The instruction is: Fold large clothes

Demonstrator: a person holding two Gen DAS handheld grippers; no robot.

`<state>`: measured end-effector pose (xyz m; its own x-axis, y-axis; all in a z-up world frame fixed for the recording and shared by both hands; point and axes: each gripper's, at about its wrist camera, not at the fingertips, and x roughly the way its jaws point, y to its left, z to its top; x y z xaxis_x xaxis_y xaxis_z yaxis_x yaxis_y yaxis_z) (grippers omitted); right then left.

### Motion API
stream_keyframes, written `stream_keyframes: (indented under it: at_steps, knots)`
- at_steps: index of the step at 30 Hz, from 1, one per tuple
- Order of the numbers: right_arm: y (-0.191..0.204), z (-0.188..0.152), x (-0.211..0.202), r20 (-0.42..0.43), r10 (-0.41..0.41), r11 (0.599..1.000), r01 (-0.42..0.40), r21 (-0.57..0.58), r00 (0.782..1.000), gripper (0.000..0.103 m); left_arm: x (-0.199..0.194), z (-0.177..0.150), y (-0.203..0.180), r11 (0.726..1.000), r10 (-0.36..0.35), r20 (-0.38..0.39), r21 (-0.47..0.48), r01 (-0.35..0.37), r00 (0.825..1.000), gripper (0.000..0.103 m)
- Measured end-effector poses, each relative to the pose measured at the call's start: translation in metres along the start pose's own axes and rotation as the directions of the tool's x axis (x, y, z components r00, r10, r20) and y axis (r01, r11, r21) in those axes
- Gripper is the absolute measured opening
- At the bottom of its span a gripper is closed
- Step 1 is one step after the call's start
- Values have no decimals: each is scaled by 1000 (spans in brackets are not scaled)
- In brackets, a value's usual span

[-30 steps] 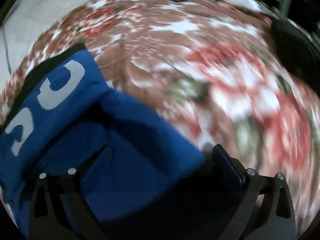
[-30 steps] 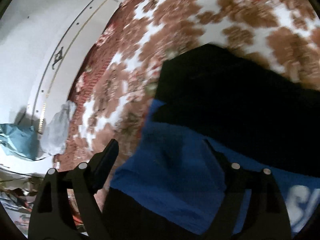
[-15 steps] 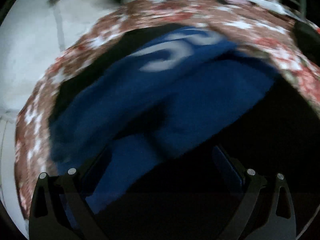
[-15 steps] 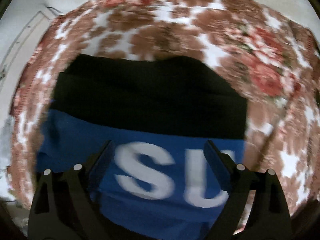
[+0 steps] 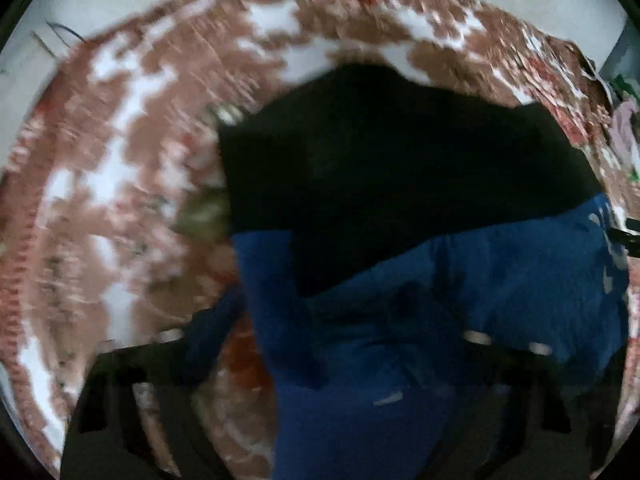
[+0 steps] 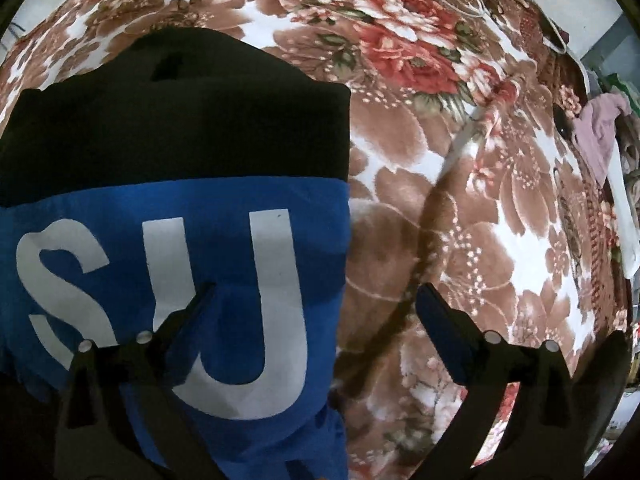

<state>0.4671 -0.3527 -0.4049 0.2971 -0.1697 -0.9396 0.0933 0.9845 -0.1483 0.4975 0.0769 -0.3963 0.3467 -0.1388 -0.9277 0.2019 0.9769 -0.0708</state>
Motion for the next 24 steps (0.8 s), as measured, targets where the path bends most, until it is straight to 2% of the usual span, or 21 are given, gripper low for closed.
stream_keyframes:
  at_steps: [2, 3, 5, 9, 12, 14, 17, 18, 19, 20, 22, 24]
  knots:
    - [1, 1, 4, 3, -5, 1000, 5, -2, 1000, 98, 6, 0, -7, 1000, -11, -9, 30, 11, 1000, 66]
    - [2, 2, 5, 5, -6, 1000, 6, -2, 1000, 98, 8, -1, -9, 999, -27, -16, 34, 28, 1000, 50]
    - [3, 2, 8, 8, -5, 1000, 5, -7, 1000, 98, 12, 0, -12, 999, -20, -24, 45, 21, 1000, 43]
    - [3, 5, 10, 9, 3, 1000, -3, -7, 1000, 98, -9, 5, -9, 999, 9, 1, 45, -9, 1000, 35]
    - [3, 8, 9, 11, 13, 1000, -13, -4, 1000, 98, -31, 15, -2, 998, 17, 38, 65, -20, 999, 36]
    - [5, 8, 11, 20, 15, 1000, -15, -20, 1000, 98, -27, 17, -1, 995, 34, 33, 92, -37, 999, 37]
    - [5, 5, 21, 27, 42, 999, -41, -24, 999, 98, 2, 8, -4, 986, 82, -20, 149, -78, 996, 41]
    - [2, 4, 24, 22, 59, 998, -59, -1, 998, 98, 10, 2, -7, 981, 99, -20, 171, -94, 995, 47]
    - [-3, 3, 25, 15, 80, 996, -81, 34, 997, 98, 12, -3, -8, 978, 113, -12, 178, -109, 994, 58]
    - [-5, 2, 23, 11, 86, 995, -87, 54, 996, 98, 11, -5, -7, 978, 119, -1, 173, -117, 993, 63]
    - [-6, 1, 16, 15, 67, 995, -68, 69, 998, 98, -3, -10, -1, 987, 102, 28, 125, -105, 994, 73]
    - [-4, -2, -4, 60, 79, 993, -84, 82, 995, 98, -28, -16, 1, 984, 127, 88, 113, -137, 988, 82]
